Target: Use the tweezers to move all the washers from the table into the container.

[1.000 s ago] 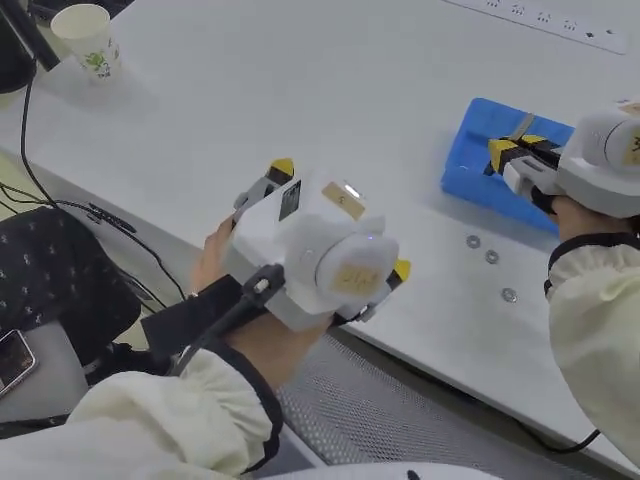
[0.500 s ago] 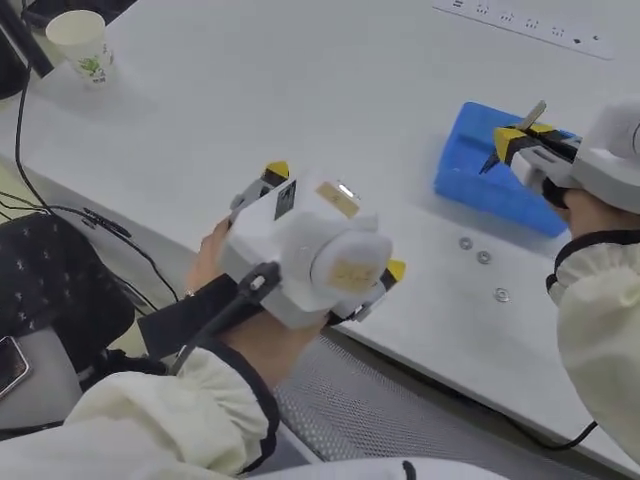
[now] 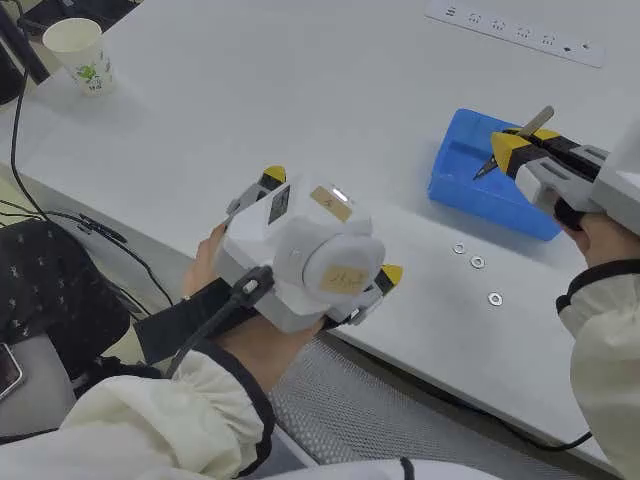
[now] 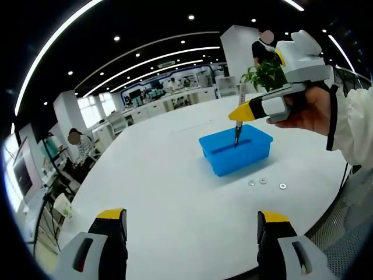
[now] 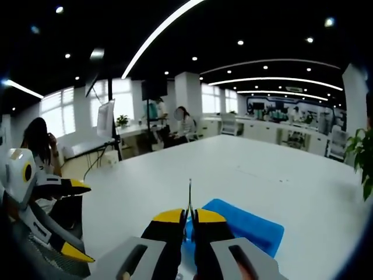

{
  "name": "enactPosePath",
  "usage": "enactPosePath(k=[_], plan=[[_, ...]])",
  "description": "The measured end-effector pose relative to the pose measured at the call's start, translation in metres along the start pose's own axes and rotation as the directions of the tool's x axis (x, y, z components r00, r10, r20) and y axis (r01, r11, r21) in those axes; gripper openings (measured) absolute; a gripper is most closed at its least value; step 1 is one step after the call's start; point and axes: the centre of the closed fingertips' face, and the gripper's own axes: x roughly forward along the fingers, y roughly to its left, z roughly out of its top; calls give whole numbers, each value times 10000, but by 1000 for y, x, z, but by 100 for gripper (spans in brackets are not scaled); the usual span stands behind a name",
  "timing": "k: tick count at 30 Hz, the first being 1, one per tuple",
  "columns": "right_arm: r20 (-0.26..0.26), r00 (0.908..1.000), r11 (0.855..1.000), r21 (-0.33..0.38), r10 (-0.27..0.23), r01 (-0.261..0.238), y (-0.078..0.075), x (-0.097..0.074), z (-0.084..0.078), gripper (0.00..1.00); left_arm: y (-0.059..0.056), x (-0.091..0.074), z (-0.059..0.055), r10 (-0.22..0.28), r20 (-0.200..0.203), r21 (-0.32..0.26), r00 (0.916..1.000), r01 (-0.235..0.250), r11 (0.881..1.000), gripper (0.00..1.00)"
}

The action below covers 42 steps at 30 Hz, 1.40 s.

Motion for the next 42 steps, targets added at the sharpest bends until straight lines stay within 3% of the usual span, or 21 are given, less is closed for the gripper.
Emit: enactPosePath(k=[6, 10, 24, 42], plan=[[-331, 9994, 9992, -365, 121, -133, 12, -7, -15, 3, 0, 0, 0, -22, -22, -25, 10000, 22, 10000, 95], [-535, 9982, 9994, -206, 271, -282, 18, -9, -29, 3, -1, 1, -1, -50, -67, 12, 10000, 50, 10000, 95], [-967, 9953, 9994, 350, 93, -59, 11, -6, -54, 3, -1, 2, -6, -38, -308, 93, 9995, 41, 9999, 95], [-1477, 9890, 9999, 146, 91, -70, 9, -2, -74, 3, -1, 3, -8, -13, -464, 169, 9989, 21, 9999, 94]])
